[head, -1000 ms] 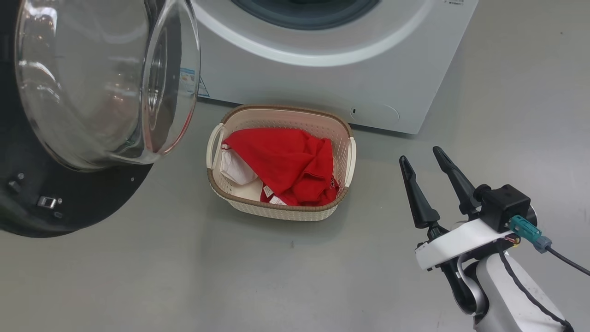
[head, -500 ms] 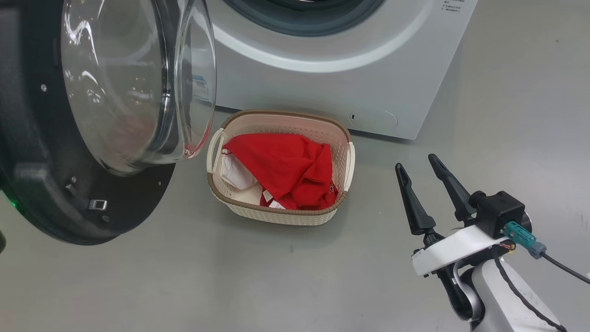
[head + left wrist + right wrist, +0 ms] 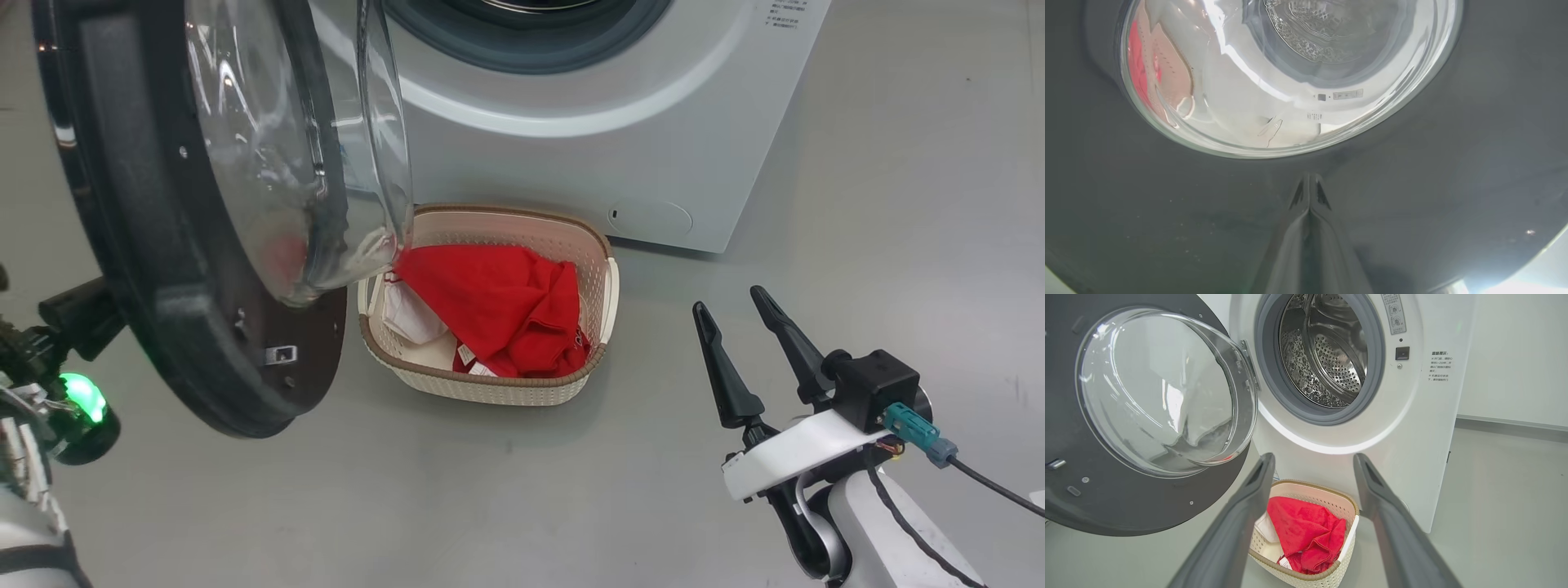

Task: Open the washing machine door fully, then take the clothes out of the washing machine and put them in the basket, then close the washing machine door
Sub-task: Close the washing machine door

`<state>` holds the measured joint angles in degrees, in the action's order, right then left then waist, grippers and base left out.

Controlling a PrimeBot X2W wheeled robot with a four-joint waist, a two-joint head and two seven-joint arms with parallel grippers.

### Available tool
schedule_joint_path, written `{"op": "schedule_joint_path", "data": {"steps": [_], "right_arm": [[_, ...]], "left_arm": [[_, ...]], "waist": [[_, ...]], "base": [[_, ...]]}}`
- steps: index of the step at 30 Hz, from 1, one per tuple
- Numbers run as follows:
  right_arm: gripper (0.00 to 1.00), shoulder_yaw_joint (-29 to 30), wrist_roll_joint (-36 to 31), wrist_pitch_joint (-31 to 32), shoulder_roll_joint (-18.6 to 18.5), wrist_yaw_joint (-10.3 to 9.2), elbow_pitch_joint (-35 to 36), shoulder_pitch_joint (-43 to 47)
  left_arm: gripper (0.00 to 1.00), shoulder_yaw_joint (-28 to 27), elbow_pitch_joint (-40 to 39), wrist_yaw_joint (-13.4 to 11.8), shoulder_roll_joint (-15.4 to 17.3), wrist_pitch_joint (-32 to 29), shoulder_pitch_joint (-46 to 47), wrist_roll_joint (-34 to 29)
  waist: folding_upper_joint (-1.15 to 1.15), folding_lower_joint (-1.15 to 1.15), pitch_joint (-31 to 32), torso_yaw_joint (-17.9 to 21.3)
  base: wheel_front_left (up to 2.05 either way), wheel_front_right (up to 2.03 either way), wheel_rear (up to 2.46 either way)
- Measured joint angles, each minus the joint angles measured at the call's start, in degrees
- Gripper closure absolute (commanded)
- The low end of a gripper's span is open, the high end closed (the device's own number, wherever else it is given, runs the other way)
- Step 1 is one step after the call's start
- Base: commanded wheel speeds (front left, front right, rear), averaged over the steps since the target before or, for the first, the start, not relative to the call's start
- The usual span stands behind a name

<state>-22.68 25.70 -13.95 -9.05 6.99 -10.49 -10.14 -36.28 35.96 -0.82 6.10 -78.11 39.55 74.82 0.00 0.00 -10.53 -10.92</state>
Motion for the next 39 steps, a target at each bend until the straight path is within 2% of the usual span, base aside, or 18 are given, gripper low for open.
{"op": "schedule_joint_path", "data": {"steps": [5, 8, 24, 30, 39], "right_arm": [[0.00, 0.01, 0.01, -0.05, 0.05, 0.00, -0.09, 0.02], [0.00, -0.21, 0.01, -0.05, 0.26, 0.00, -0.15, 0.02], [0.00, -0.58, 0.51, -0.08, 1.21, 0.00, -0.40, -0.04], [0.00, -0.77, 0.51, -0.08, 1.38, 0.00, -0.59, -0.32], [0.00, -1.16, 0.86, -0.16, 2.08, 0.00, -1.10, -0.62]], "left_arm": [[1.00, 0.42, -3.16, -0.55, -4.38, -0.88, -1.20, 1.68], [1.00, 1.42, -5.09, -0.68, -5.66, -1.34, -2.08, 1.69], [1.00, 4.26, -12.16, -3.20, -5.42, 0.04, -6.77, 3.47], [1.00, 7.69, -11.58, -4.01, -5.15, 1.81, -7.40, 9.53], [1.00, 12.25, -12.09, -4.52, -5.16, 6.23, -8.90, 13.47]], "waist": [[0.00, 0.00, 0.21, 0.52], [0.00, 0.00, 0.28, 1.08], [0.00, -0.01, -0.38, 5.67], [0.00, 0.00, -0.76, 8.15], [0.00, 0.00, -1.17, 12.60]], "base": [[0.00, 0.00, 0.00], [0.00, 0.00, 0.00], [0.00, 0.00, 0.00], [0.00, 0.00, 0.00], [0.00, 0.00, 0.00]]}}
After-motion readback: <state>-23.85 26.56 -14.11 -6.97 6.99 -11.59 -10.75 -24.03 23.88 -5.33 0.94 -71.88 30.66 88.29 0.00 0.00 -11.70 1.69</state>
